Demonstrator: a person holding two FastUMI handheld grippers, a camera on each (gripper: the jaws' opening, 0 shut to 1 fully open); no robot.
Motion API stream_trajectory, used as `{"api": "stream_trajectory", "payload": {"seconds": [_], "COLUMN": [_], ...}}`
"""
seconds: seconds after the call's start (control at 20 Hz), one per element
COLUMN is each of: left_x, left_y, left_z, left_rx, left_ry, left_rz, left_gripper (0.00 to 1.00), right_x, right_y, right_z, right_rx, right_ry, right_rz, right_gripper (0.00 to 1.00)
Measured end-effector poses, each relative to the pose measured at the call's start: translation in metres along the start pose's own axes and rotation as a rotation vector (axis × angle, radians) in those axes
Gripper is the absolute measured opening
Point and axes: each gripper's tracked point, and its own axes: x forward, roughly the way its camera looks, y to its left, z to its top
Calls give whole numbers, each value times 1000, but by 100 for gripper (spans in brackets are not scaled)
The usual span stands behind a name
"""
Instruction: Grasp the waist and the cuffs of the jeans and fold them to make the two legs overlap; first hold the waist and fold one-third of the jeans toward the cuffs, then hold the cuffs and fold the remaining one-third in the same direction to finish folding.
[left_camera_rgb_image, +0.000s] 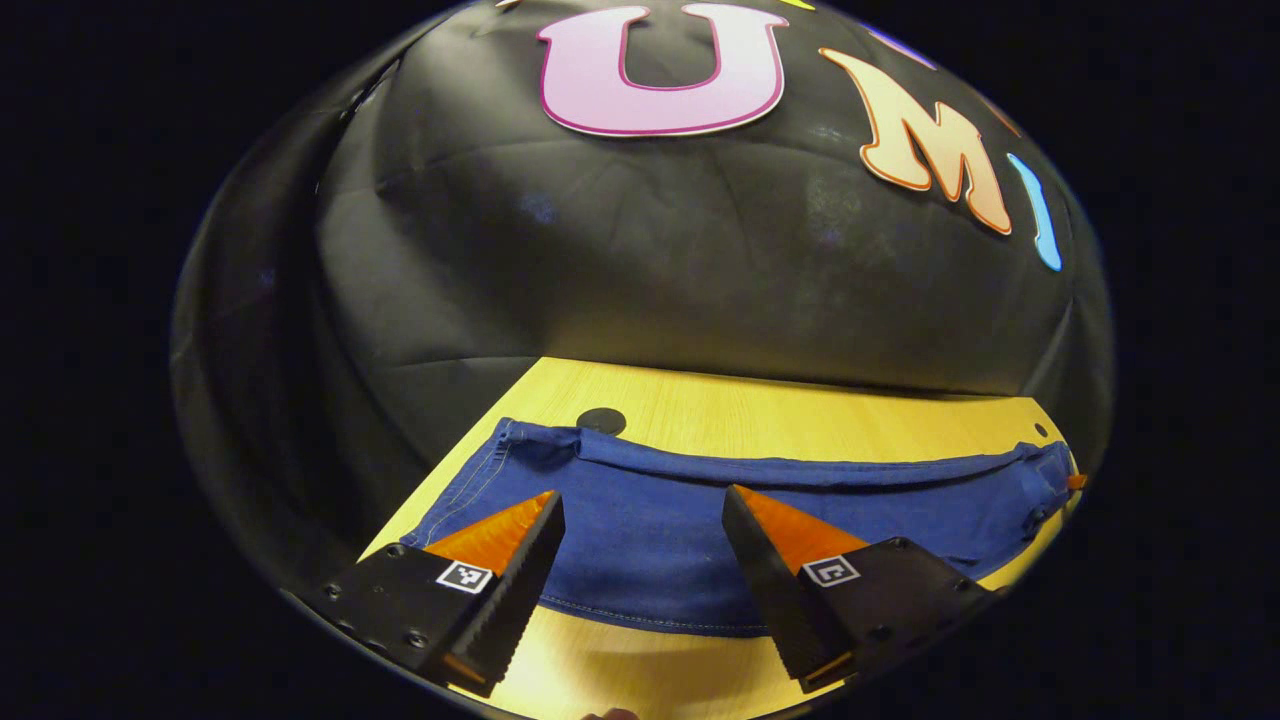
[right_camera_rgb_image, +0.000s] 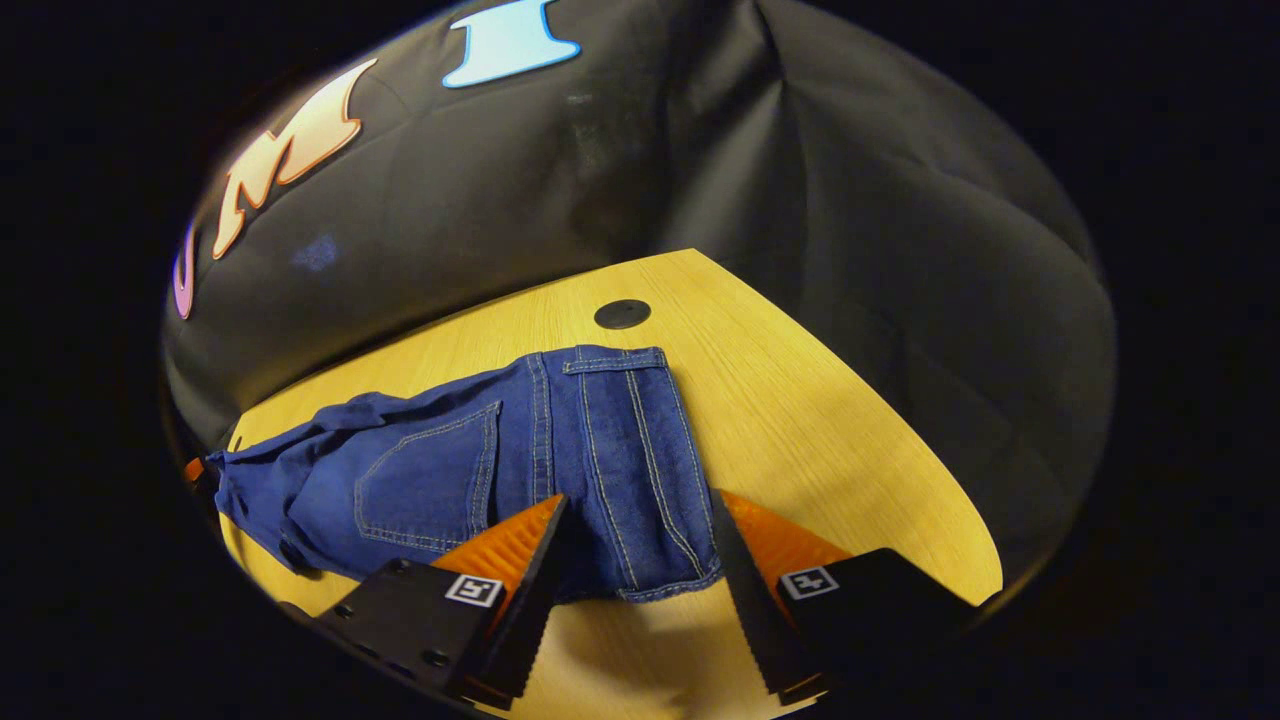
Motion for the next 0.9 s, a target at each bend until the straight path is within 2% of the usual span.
{"api": "stream_trajectory", "payload": {"seconds": [0.2,0.3,0.45,0.5,0.65,0.75,0.9], "left_x": [-10,-16,-24,-25,-33,-40,-47], "left_y": [5,7,11,12,10,7,5], "left_z": [-5,-8,-12,-15,-19,-17,-15], "left_rx": [-17,-20,-20,-22,-36,-41,-46], "left_ry": [2,5,11,15,22,23,18], "left_rz": [-4,-3,-3,-5,-15,-26,-36], "left_gripper": [95,95,95,95,95,96,96], "right_x": [-2,-1,-8,-6,-10,-12,-24], "right_y": [8,9,10,13,19,18,25], "right_z": [1,0,7,9,10,11,26], "right_rx": [48,32,-90,-115,-74,-101,-92], "right_ry": [13,4,-52,-64,-34,-28,-30], "right_rz": [-10,-17,-55,-66,-89,-111,-108], "right_gripper": [49,30,25,19,5,1,2]}}
